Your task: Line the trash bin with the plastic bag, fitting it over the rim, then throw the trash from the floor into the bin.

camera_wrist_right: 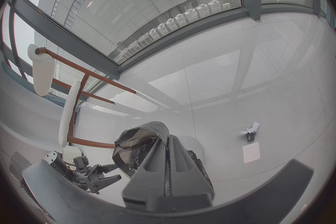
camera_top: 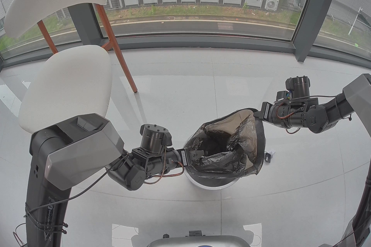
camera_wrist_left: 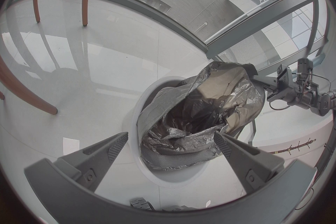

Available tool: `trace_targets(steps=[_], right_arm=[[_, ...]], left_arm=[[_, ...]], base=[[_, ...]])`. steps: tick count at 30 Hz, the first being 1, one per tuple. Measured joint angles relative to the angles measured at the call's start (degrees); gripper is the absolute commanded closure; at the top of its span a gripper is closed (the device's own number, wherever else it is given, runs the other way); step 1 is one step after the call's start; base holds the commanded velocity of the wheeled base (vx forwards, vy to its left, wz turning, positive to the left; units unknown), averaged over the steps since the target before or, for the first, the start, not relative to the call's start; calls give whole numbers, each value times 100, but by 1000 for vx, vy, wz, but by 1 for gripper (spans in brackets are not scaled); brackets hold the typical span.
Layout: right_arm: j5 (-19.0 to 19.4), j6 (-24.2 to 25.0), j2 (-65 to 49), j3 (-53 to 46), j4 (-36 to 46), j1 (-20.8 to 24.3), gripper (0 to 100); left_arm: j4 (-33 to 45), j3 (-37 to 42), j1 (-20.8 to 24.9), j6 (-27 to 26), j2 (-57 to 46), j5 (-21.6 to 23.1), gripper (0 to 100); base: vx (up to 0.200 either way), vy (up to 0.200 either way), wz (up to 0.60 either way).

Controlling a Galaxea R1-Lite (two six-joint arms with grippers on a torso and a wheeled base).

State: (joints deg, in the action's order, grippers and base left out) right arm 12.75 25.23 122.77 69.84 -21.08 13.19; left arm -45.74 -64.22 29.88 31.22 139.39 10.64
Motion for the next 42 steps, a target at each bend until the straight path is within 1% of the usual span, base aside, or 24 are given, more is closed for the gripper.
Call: trace_targets(steps=[6,7,18,25,27,31,33,39,42], right_arm=[[0,-2,-11,2,1,-10,100],[0,-2,-12,2,1,-10,100],[5,0,-17,-2,-2,-21,100],[2,0,-12,26,1,-46,100],[0,-2,-6,30,0,-55,100],[-6,-4,9,28,0,-66,100],[-17,-9,40,4,1,-68,100],[-33,-107,212,-9,-2,-46,100],[-30,-358,366,-2,0,-29,100]], left_arm=[[-2,-190,0,1,151,-104,0],[-2,-199,0,1,162,-105,100],[-5,-301,0,12,290,-167,100],[17,-111,-33,11,276,-227,100],[99,-39,-67,4,221,-228,100],[532,44,-161,4,20,-219,100],[573,52,-243,1,-88,-217,100],[602,41,-318,4,-245,-213,100],[606,55,-318,11,-289,-211,100]], base=[[0,0,0],[0,0,0],[0,0,0],[0,0,0],[0,0,0],[0,0,0],[0,0,0],[0,0,0],[0,0,0]])
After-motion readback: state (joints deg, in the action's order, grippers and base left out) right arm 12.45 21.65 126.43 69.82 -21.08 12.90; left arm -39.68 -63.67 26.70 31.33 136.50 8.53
